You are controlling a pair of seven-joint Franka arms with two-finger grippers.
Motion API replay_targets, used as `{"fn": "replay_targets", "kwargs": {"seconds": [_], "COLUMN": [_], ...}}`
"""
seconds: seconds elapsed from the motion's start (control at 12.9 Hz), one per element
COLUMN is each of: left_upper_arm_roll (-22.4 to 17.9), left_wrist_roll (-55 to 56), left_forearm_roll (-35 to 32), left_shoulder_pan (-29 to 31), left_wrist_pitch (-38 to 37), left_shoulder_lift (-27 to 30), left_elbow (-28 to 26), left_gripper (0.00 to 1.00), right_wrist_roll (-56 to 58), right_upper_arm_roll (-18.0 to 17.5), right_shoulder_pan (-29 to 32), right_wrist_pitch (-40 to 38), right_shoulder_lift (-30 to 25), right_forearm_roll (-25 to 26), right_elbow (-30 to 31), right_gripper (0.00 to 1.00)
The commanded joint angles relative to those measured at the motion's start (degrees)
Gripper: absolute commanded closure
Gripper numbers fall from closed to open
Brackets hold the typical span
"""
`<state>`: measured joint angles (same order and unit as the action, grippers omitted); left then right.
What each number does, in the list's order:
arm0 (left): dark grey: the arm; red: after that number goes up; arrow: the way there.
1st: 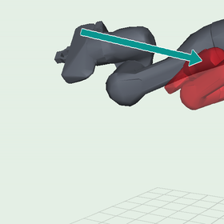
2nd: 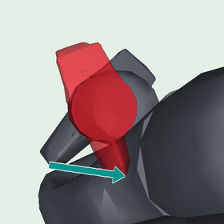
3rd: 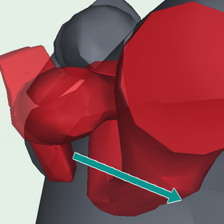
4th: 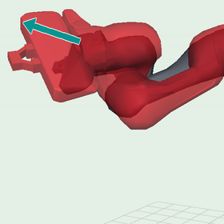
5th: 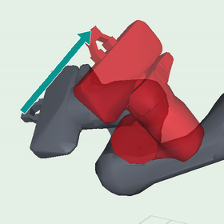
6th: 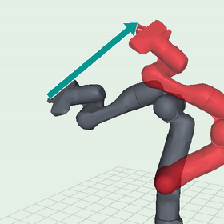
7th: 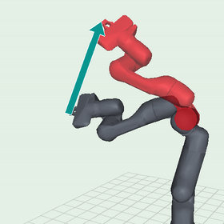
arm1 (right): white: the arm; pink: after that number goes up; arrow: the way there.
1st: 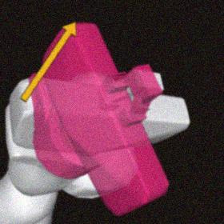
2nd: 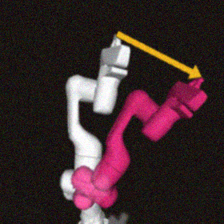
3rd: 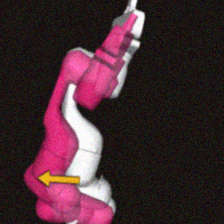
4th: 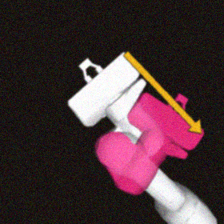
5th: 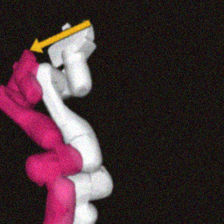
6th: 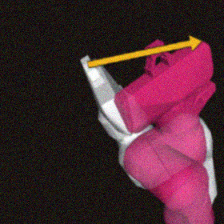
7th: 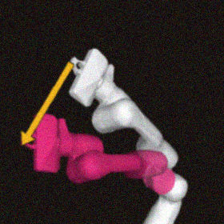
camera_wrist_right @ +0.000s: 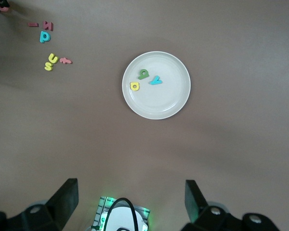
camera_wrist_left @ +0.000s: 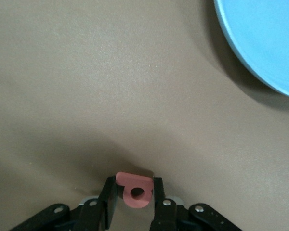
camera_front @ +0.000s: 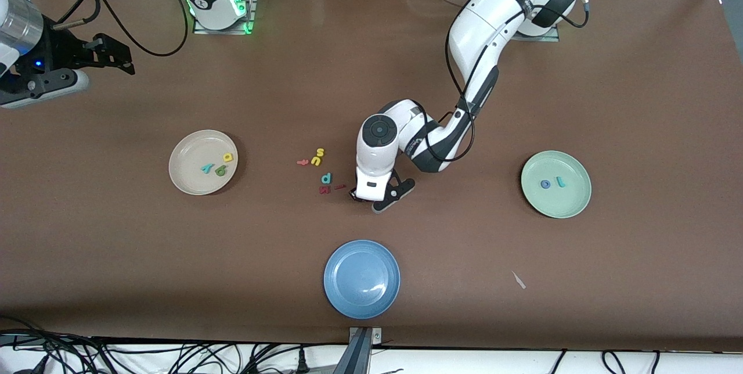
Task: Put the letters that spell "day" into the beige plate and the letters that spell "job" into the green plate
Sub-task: 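Carry the pink letter to the green plate and open the left gripper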
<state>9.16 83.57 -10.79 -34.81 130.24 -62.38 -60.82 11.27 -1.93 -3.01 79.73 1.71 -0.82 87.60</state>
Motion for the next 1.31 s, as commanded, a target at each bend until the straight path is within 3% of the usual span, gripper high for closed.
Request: {"fn": "replay_targets", "kwargs": {"seconds": [0.0, 0.23, 0.46, 0.85, 1.0, 1.24], "left_upper_arm_roll": [-0.63, -0.37, -0.1, -0.19, -0.19, -0.37], "left_wrist_roll": [-1.75, -1.83, -2.7, -20.34, -27.64, -42.91], "left_forearm_roll": [1.73, 1.91, 5.4, 15.35, 15.44, 14.4], "left_shoulder_pan": [-0.44, 0.26, 3.24, 12.72, 18.25, 26.96], "left_wrist_pitch": [0.01, -0.51, -4.35, -31.04, -35.39, -35.76], "left_shoulder_lift": [-0.99, -0.11, 6.63, 17.71, 23.06, 31.34], "left_elbow": [1.14, 1.14, 0.71, -0.96, -6.91, -20.7], "left_gripper": [0.89, 0.92, 0.92, 0.92, 0.92, 0.91], "right_wrist_roll": [-1.24, -2.57, -2.57, -2.65, -2.57, -2.65], "right_upper_arm_roll": [-0.18, -0.09, 0.0, -0.09, 0.0, 0.52], "right_shoulder_pan": [1.34, 1.87, 1.96, 1.78, 2.05, 3.1], "right_wrist_pitch": [0.16, 2.98, 2.98, 3.07, 3.15, 3.24], "right_shoulder_lift": [0.22, 0.67, 0.67, 0.84, 1.45, 1.72], "right_forearm_roll": [0.03, 0.03, 1.69, 2.49, 2.32, 2.23], "right_elbow": [-2.17, -2.17, -2.26, -2.17, -2.17, -2.26], "right_gripper": [0.02, 0.02, 0.02, 0.01, 0.0, 0.0]}}
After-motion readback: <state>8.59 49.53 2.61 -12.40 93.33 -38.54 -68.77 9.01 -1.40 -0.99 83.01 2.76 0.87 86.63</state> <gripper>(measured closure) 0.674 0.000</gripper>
